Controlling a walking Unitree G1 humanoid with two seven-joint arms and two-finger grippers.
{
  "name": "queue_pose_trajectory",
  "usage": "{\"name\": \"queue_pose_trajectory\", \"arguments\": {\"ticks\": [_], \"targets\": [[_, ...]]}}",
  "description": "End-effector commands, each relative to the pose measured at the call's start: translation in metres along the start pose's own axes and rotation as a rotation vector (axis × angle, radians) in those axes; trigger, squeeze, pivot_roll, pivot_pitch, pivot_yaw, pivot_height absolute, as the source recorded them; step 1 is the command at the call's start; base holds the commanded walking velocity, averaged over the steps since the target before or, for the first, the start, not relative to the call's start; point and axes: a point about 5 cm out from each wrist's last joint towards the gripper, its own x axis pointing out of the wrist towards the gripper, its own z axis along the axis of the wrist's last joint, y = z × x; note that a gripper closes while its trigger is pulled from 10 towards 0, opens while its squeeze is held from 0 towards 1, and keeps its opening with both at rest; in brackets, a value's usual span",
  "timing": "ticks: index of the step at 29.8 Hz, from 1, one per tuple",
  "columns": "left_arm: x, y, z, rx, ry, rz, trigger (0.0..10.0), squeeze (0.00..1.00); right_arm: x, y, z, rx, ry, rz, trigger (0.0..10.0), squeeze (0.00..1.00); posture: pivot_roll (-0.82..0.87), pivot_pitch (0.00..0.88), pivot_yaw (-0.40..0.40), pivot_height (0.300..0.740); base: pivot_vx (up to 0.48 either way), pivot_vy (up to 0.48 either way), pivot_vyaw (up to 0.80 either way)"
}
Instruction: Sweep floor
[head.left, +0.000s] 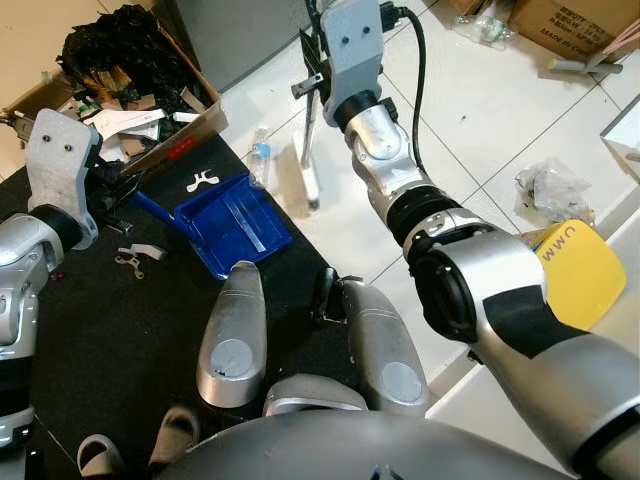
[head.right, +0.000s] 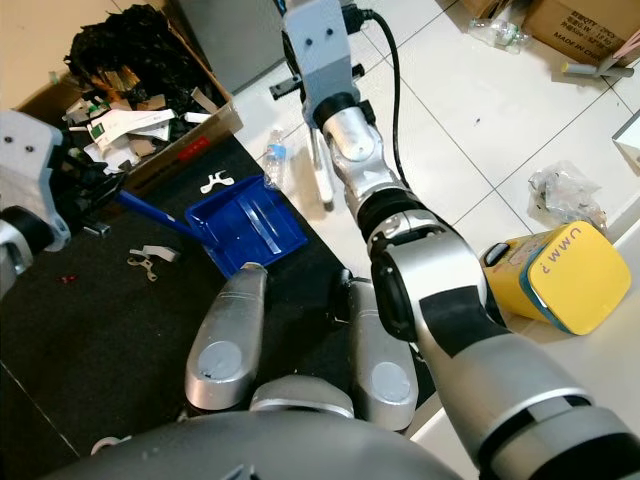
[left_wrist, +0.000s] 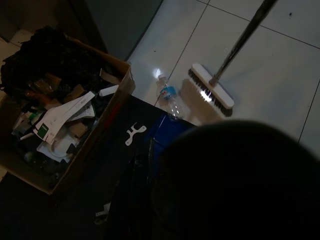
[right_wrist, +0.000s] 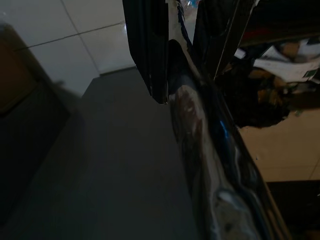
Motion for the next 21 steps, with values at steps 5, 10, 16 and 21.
{"name": "queue_pose_trajectory", "arguments": {"ticks": [5,10,16,21], "targets": [[0.004,-0.011,-0.015,-0.047,0.061,-0.051,10.0,0.0,0.008,0.015,0.015,0.042,-0.069,0.025,10.0,0.0,0.49,0.277,-0.071,0.74,0.0,0.0,0.0],[0.002,-0.011,-0.016,-0.047,0.062,-0.047,10.0,0.0,0.009,0.025,0.018,0.049,-0.08,0.051,10.0,0.0,0.49,0.277,-0.071,0.74,0.0,0.0,0.0],[0.0,-0.01,-0.016,-0.049,0.065,-0.042,10.0,0.0,0.009,0.029,0.018,0.05,-0.08,0.066,10.0,0.0,0.5,0.279,-0.074,0.74,0.0,0.0,0.0],[0.0,-0.01,-0.017,-0.05,0.065,-0.041,10.0,0.0,0.009,0.03,0.018,0.049,-0.079,0.073,10.0,0.0,0.51,0.28,-0.077,0.74,0.0,0.0,0.0]]}}
